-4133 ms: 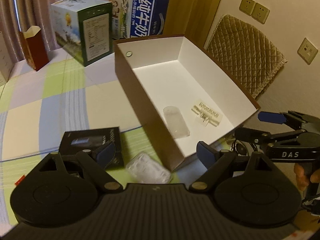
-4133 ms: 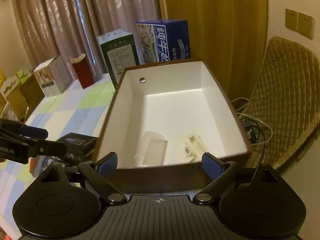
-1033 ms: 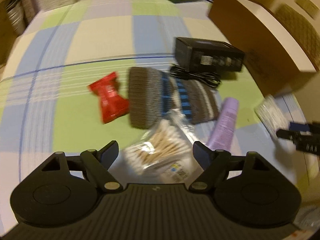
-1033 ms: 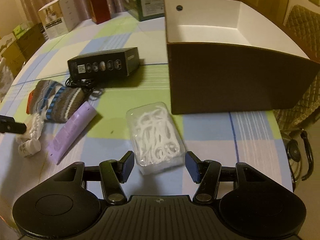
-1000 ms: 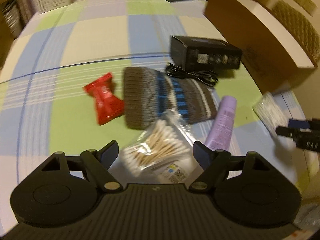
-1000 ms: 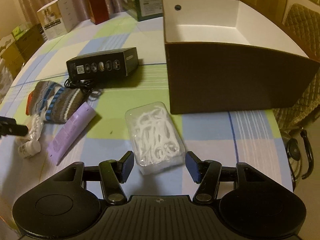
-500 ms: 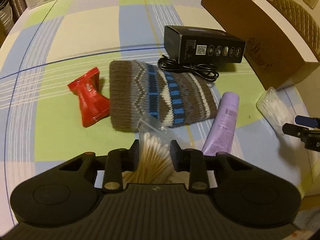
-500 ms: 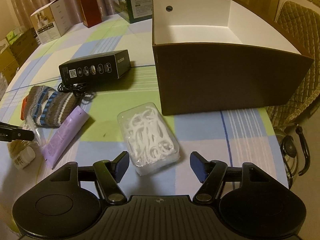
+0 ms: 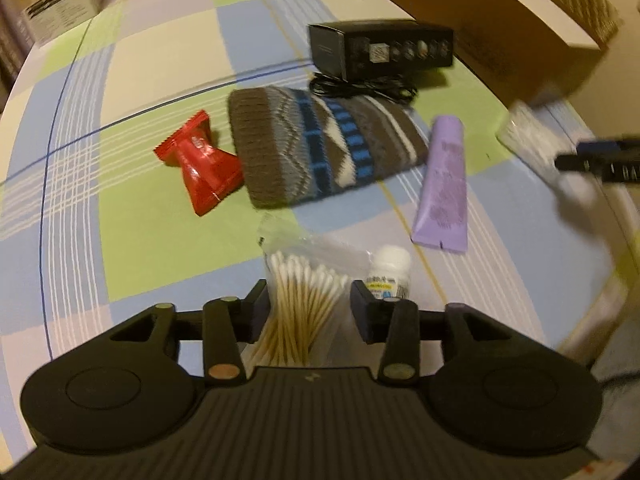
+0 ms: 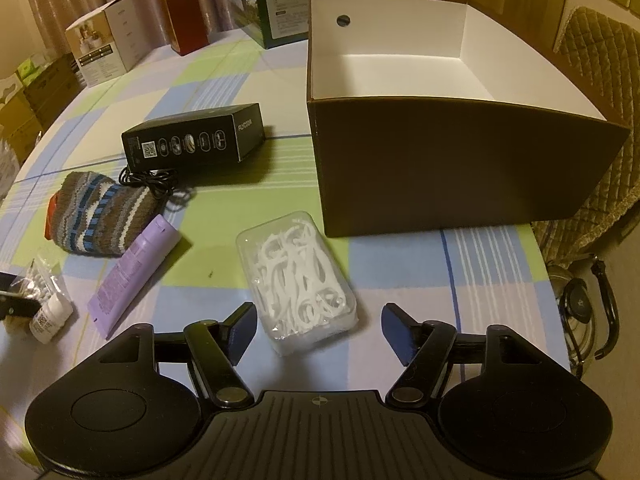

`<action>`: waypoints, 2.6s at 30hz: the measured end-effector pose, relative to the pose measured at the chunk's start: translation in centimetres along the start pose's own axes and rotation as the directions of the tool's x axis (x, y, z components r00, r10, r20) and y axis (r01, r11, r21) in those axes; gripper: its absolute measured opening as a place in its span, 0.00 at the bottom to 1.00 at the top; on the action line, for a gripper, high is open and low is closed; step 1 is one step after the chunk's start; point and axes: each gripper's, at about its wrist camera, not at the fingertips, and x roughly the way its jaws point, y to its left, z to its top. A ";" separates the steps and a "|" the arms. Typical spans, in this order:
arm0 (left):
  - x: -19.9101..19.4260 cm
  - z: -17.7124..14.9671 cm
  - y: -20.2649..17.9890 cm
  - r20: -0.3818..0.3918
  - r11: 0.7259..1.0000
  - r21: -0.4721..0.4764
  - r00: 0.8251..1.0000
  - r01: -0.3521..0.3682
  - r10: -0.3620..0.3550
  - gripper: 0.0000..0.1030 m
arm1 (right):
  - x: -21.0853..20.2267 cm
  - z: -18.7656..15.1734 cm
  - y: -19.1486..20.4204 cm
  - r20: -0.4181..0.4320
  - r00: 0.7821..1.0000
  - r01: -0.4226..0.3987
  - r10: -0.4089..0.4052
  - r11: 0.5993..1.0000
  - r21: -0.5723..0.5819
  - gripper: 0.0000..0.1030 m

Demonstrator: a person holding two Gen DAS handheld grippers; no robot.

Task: Organize objects
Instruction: 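Grasp cotton swab bag with left tool while right tool grasps floss pick box, then carry swab bag with left tool while right tool carries floss box into brown box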

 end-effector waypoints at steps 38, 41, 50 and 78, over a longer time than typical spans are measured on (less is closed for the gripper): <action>-3.5 2.4 0.8 0.094 0.975 -0.212 0.991 -0.069 0.090 0.19 | 4.1 1.7 2.4 -0.066 0.996 -0.068 0.054 0.970 -0.235 0.52; -3.5 2.9 0.3 0.103 0.978 -0.201 0.991 -0.062 0.084 0.19 | 3.0 1.8 2.3 -0.070 0.994 -0.093 0.079 0.971 -0.219 0.52; -4.2 5.5 -2.2 0.148 0.989 -0.147 0.987 -0.033 0.055 0.19 | -1.6 3.2 1.6 -0.022 0.981 -0.196 0.195 0.963 -0.183 0.52; -2.9 25.9 -17.9 0.356 0.986 0.104 0.920 0.134 -0.162 0.19 | -6.4 16.8 -13.1 0.260 0.956 -0.147 0.133 0.989 0.033 0.52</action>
